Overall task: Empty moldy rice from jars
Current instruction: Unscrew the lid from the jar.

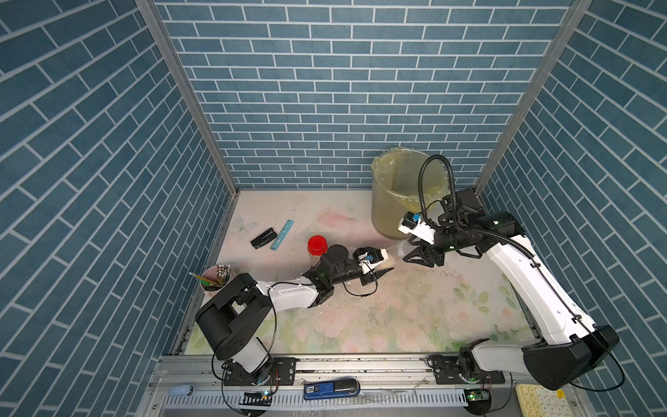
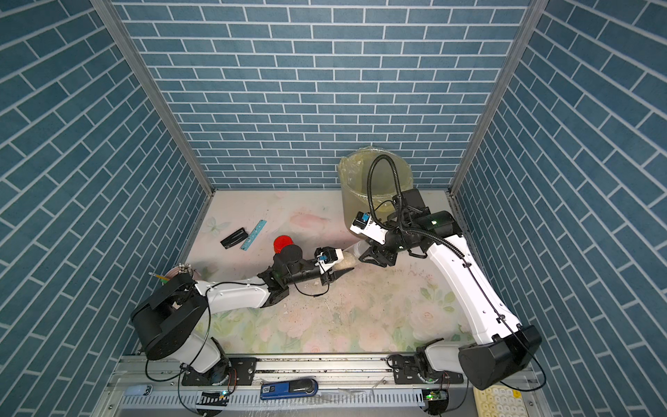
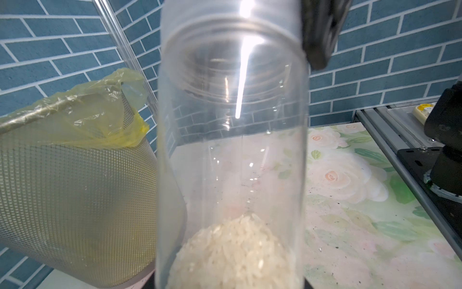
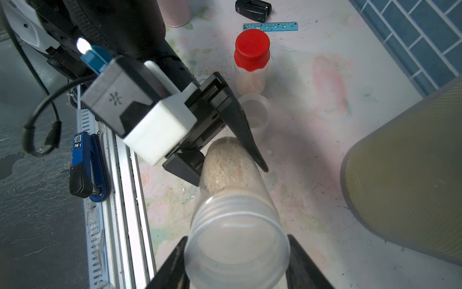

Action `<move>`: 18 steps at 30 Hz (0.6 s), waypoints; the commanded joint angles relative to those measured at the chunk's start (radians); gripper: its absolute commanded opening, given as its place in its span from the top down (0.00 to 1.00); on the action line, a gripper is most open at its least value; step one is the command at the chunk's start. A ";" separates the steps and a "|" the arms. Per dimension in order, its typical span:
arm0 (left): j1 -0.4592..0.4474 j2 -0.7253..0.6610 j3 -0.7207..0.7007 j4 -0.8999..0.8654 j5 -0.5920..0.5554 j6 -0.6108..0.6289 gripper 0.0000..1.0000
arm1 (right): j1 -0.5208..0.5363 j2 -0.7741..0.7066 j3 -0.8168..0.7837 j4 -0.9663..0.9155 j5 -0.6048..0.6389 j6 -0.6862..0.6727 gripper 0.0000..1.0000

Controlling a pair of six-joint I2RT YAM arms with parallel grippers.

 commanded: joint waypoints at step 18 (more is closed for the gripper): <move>0.084 0.039 0.058 -0.203 0.138 0.022 1.00 | -0.010 -0.092 -0.068 0.038 0.030 -0.115 1.00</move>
